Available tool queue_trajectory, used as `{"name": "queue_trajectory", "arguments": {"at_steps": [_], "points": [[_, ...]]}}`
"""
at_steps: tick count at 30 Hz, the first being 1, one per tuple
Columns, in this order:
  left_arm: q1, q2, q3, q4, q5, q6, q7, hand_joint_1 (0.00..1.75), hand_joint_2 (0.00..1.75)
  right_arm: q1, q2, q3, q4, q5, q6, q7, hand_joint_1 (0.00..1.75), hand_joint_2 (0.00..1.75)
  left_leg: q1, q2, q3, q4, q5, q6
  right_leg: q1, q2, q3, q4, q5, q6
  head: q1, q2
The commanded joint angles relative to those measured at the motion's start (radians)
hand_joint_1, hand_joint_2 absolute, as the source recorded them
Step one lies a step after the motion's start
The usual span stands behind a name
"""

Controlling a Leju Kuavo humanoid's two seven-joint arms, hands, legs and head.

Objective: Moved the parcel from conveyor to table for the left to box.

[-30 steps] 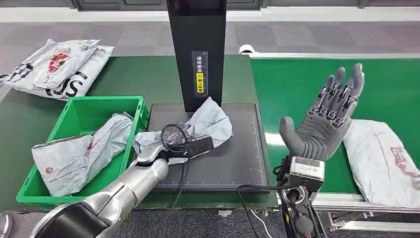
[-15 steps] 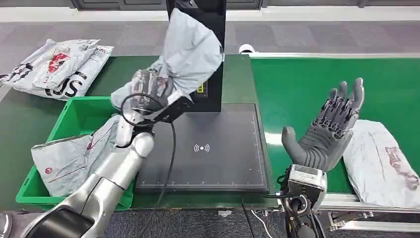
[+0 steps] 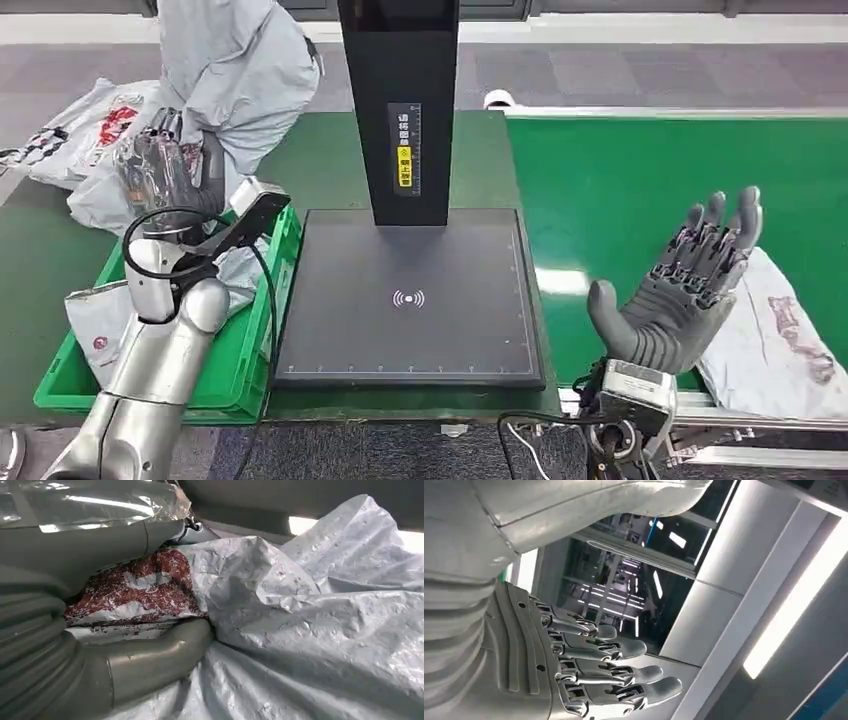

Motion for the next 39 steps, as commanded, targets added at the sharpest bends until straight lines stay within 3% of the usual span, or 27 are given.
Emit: {"name": "queue_trajectory", "arguments": {"at_steps": [1,9,26,27,28,39], "points": [[0.104,0.048,0.126,0.031,-0.141,-0.019,0.095,1.75,1.75,0.001,0.014,-0.066,-0.006,0.011,0.003,0.015,0.00,1.75,-0.001,0.004,0.004,-0.003,0.000,0.000,-0.001,0.003,0.002,-0.002,0.001,0.000,0.000,0.000],[0.234,0.025,0.191,0.132,-0.170,-0.166,0.127,1.75,1.75,-0.006,0.003,-0.059,-0.001,0.020,0.003,0.031,0.00,1.75,-0.001,0.004,0.003,-0.002,-0.001,0.000,0.000,0.002,0.001,-0.002,0.000,-0.001,0.000,0.000],[0.200,0.007,0.161,0.301,-0.173,-0.328,0.153,1.75,1.75,-0.030,-0.009,-0.040,0.024,0.006,0.003,0.030,0.00,1.75,0.000,0.001,0.002,-0.002,0.000,0.000,0.000,-0.001,0.001,-0.002,0.000,-0.001,0.000,0.000],[0.195,0.001,0.171,0.312,-0.153,-0.335,0.159,1.48,1.75,-0.039,-0.010,-0.037,0.031,0.008,0.003,0.035,0.00,1.75,0.000,0.001,0.002,-0.003,0.001,0.000,0.001,-0.002,0.002,-0.003,0.000,-0.001,0.000,0.000],[0.190,0.005,0.163,0.326,-0.159,-0.340,0.158,0.00,1.75,-0.047,-0.011,-0.034,0.039,0.009,0.003,0.038,0.00,1.75,0.000,0.001,0.002,-0.002,0.000,0.000,0.000,-0.001,0.001,-0.002,0.000,-0.001,0.000,0.000],[0.199,-0.018,0.163,0.292,-0.074,-0.249,0.151,0.00,1.75,-0.059,-0.015,-0.021,0.070,-0.008,0.003,0.027,0.00,1.75,0.000,0.002,0.004,-0.003,0.001,0.000,0.001,-0.001,0.003,-0.003,0.001,-0.001,0.000,0.000]]}}
